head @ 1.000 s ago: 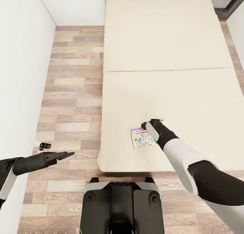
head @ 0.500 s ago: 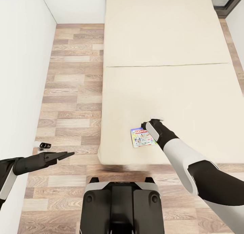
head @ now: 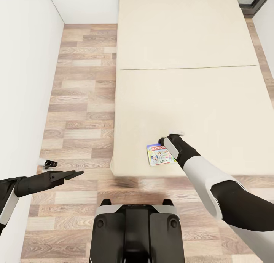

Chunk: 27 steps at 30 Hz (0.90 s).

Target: Put all the toys in the child's room - the three board games (two on the bed and one on the table), the two jigsaw puzzles on the table, and the tennis ball on the table - inside the toy box on the table in the child's room.

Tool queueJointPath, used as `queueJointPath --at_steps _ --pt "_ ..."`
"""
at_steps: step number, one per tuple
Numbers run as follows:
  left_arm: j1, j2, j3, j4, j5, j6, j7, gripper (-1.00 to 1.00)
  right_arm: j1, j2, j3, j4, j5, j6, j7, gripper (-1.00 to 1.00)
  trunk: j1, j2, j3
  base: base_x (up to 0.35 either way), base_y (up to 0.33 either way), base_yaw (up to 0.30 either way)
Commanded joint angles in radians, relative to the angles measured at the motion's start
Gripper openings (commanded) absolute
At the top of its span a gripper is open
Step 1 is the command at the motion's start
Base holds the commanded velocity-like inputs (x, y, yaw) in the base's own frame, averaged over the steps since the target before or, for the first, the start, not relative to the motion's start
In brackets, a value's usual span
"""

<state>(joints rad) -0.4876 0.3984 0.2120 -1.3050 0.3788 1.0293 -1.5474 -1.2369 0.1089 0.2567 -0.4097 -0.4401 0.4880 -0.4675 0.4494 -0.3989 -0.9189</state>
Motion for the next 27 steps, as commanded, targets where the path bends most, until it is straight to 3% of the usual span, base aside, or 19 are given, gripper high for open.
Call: queueJointPath --at_steps 1,27 --pt "-0.001 0.0 0.0 0.0 0.0 0.011 -0.003 1.0 0.0 -0.001 0.006 0.0 -0.031 0.001 -0.008 1.0 0.001 -0.001 -0.001 -0.146 0.0 0.0" --pt "0.0 0.0 0.0 0.0 0.002 0.011 -0.003 1.0 0.0 0.0 0.007 0.0 -0.031 0.001 -0.008 1.0 0.001 -0.001 -0.001 -0.125 0.0 0.0"
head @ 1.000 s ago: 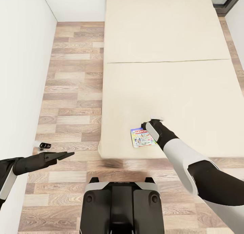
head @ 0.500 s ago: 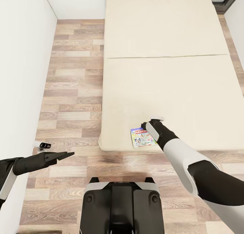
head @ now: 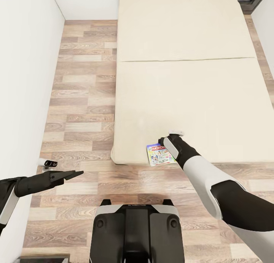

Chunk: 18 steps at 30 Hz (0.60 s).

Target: Put all the toys in the child's room - the three board games (two on the bed and one on the table), the two jigsaw puzzles on the table, and the tennis ball on the table - inside the toy box on the table in the child's room.

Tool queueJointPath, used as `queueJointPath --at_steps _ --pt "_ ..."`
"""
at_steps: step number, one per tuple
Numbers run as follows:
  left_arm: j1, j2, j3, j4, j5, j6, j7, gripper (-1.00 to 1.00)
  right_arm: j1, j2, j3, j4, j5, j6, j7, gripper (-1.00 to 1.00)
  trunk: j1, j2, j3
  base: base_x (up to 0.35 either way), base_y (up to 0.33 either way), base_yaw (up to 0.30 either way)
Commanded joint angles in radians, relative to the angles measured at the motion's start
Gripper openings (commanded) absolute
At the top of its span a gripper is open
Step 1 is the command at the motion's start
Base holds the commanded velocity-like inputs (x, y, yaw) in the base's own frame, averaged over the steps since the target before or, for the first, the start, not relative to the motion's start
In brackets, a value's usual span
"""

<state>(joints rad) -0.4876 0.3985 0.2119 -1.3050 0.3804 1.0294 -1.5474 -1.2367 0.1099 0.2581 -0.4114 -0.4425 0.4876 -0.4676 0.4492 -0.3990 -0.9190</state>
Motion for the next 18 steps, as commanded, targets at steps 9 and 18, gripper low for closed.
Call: queueJointPath --at_steps 9,18 --pt "0.0 0.0 0.0 0.0 0.0 0.011 -0.003 1.0 0.0 -0.001 0.006 0.002 -0.028 0.001 -0.008 1.0 0.001 -0.001 -0.001 -0.007 0.0 0.0" --pt "0.0 0.0 0.0 0.0 -0.001 0.011 -0.003 1.0 0.0 -0.001 0.005 0.002 -0.028 0.0 -0.008 1.0 0.001 -0.001 -0.001 -0.038 0.0 0.0"
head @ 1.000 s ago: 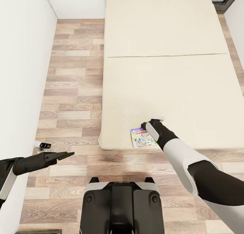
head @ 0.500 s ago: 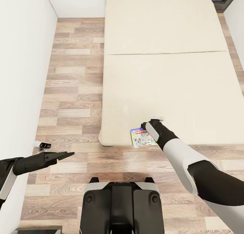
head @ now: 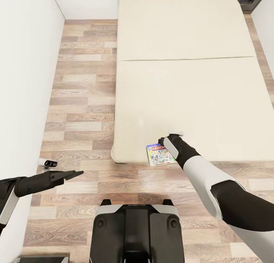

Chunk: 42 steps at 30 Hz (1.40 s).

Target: Put all the toys in the child's room - the three board games (two on the bed and one on the table), the two jigsaw puzzles on the table, and the tennis ball on the table - inside the toy box on the table in the child's room.

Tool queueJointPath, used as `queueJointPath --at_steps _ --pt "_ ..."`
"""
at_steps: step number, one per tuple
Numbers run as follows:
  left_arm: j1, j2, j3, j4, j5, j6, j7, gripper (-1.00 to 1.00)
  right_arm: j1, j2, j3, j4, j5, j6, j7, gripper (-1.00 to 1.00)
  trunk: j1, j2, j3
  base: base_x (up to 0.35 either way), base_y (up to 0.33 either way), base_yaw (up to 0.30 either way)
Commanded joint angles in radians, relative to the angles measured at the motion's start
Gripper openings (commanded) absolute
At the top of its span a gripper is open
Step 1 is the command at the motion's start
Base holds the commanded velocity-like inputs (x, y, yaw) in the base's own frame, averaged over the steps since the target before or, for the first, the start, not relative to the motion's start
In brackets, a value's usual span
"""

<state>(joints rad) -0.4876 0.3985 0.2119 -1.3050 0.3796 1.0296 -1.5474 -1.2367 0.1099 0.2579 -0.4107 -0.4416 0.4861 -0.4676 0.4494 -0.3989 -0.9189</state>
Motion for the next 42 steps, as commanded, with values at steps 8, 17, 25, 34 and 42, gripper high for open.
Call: queueJointPath --at_steps 8,17,25,34,42 --pt "0.0 0.0 0.0 0.0 0.0 0.011 -0.003 1.0 0.0 -0.001 0.005 0.001 -0.029 0.002 -0.008 1.0 0.001 -0.001 -0.001 -0.059 0.0 0.0" --pt "0.0 0.0 0.0 0.0 0.0 0.01 -0.003 1.0 0.0 -0.001 0.005 0.001 -0.029 0.002 -0.008 1.0 0.001 -0.001 -0.001 -0.004 0.0 0.0" --pt "0.0 0.0 0.0 0.0 0.0 0.012 -0.003 1.0 0.0 -0.001 0.004 0.001 -0.029 0.002 -0.008 1.0 0.001 -0.001 -0.001 -0.041 0.0 0.0" --pt "0.0 0.001 0.0 0.0 0.0 0.012 -0.003 1.0 0.0 -0.001 0.004 0.001 -0.029 0.002 -0.008 1.0 0.001 -0.001 -0.001 -0.038 0.0 0.0" --pt "-0.001 0.0 0.0 0.0 0.0 0.012 -0.003 1.0 0.0 0.0 0.004 0.001 -0.028 0.002 -0.008 1.0 0.001 -0.001 -0.001 -0.001 0.0 0.0"
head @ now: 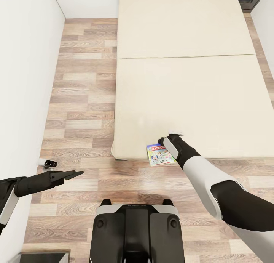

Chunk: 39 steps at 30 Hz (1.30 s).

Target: Put all the toys in the child's room - the three board games (two on the bed and one on the table), the two jigsaw puzzles on the table, and the tennis ball on the table - inside the toy box on the table in the child's room.

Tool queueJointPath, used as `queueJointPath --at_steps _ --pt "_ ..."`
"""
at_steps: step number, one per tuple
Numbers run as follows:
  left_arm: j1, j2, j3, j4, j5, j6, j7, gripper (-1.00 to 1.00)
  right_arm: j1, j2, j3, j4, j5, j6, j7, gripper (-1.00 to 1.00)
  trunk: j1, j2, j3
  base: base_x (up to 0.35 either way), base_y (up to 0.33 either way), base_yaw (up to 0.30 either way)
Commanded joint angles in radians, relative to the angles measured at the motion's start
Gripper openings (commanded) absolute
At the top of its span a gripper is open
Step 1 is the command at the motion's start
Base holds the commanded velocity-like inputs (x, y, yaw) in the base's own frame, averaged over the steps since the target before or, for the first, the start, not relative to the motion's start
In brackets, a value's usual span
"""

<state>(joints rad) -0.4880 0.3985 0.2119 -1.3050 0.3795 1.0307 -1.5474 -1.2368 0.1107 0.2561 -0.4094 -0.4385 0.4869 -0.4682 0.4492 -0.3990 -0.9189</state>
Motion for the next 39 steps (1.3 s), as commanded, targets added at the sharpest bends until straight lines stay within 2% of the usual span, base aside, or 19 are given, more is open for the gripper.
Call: queueJointPath --at_steps 1,27,29,34,39 --pt "0.0 0.001 0.0 0.0 0.0 0.011 -0.003 1.0 0.0 -0.001 0.006 0.0 -0.031 0.001 -0.007 1.0 0.001 -0.001 -0.001 -0.008 0.0 0.0" --pt "0.0 0.002 0.0 0.0 -0.001 0.011 -0.003 1.0 0.0 -0.002 0.005 -0.009 -0.032 0.001 -0.008 1.0 0.001 -0.001 -0.001 -0.015 0.0 0.0" --pt "0.0 0.002 0.0 0.0 -0.001 0.01 -0.003 1.0 -0.001 -0.002 0.005 -0.023 -0.032 0.001 -0.009 1.0 0.001 -0.001 -0.001 0.0 0.0 0.0" --pt "0.0 0.003 0.001 0.0 -0.001 0.009 -0.003 1.0 0.007 -0.003 0.006 -0.155 -0.034 0.017 -0.014 1.0 0.001 -0.001 -0.001 0.0 0.0 0.0" --pt "0.0 0.003 0.001 0.0 -0.001 0.009 -0.003 1.0 0.017 -0.003 0.006 -0.24 -0.033 0.067 -0.015 1.0 0.001 -0.001 -0.001 0.0 0.0 0.0"
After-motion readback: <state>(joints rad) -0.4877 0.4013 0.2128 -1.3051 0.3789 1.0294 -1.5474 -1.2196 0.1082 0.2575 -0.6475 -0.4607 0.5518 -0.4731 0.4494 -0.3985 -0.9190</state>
